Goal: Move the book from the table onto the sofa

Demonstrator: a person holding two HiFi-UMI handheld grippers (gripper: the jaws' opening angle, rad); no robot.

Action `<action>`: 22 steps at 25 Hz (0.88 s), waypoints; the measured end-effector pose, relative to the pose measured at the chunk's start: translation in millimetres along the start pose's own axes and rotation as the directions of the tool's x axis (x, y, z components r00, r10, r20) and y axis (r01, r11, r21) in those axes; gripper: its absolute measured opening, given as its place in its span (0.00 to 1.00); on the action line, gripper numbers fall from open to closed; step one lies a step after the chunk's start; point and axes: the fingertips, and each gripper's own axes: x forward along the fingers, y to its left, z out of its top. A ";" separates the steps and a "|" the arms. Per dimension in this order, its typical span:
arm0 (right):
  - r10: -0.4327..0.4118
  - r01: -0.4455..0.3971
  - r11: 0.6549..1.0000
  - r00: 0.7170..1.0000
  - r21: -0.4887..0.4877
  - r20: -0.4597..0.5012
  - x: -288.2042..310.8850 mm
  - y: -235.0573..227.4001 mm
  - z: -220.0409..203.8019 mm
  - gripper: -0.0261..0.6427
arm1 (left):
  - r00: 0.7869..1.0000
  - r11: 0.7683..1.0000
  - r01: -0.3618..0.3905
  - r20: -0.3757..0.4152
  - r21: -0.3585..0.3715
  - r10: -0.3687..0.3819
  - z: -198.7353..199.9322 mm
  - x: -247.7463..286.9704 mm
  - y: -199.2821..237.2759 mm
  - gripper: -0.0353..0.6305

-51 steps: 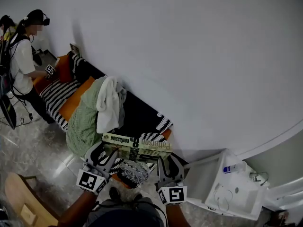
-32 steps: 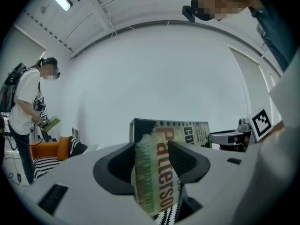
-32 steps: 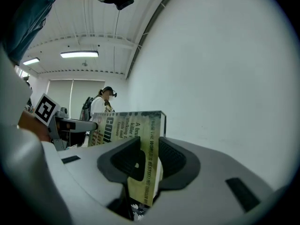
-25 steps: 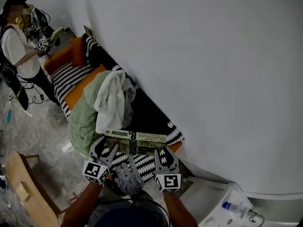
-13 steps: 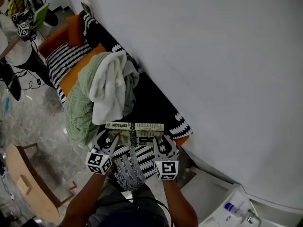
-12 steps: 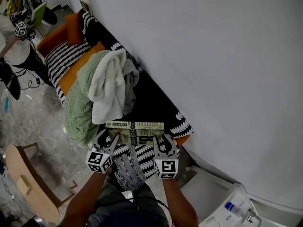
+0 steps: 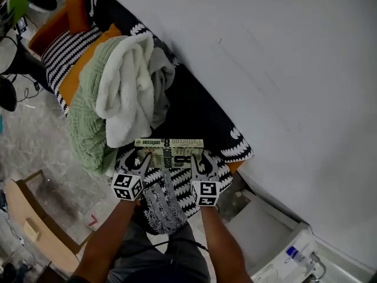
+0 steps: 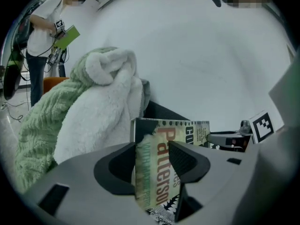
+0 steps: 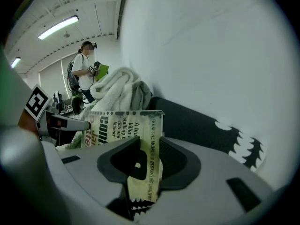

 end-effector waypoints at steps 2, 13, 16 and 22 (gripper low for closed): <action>-0.004 0.005 1.000 0.999 0.012 -0.036 14.2 -2.3 -19.4 0.24 | 0.999 1.000 0.001 -0.033 -0.011 -0.002 -17.3 13.7 9.0 0.38; 0.001 0.007 0.999 0.984 0.042 -0.181 72.2 -17.5 -94.6 0.24 | 0.988 0.998 -0.002 -0.156 -0.067 -0.008 -87.9 72.9 41.3 0.38; 0.009 0.001 0.999 0.978 0.046 -0.209 83.1 -18.8 -110.3 0.24 | 0.984 0.997 -0.005 -0.180 -0.075 -0.009 -103.2 82.2 48.1 0.38; 0.026 -0.012 0.998 0.966 0.056 -0.256 101.8 -18.5 -134.3 0.24 | 0.977 0.997 -0.011 -0.213 -0.081 -0.006 -125.6 95.8 61.6 0.38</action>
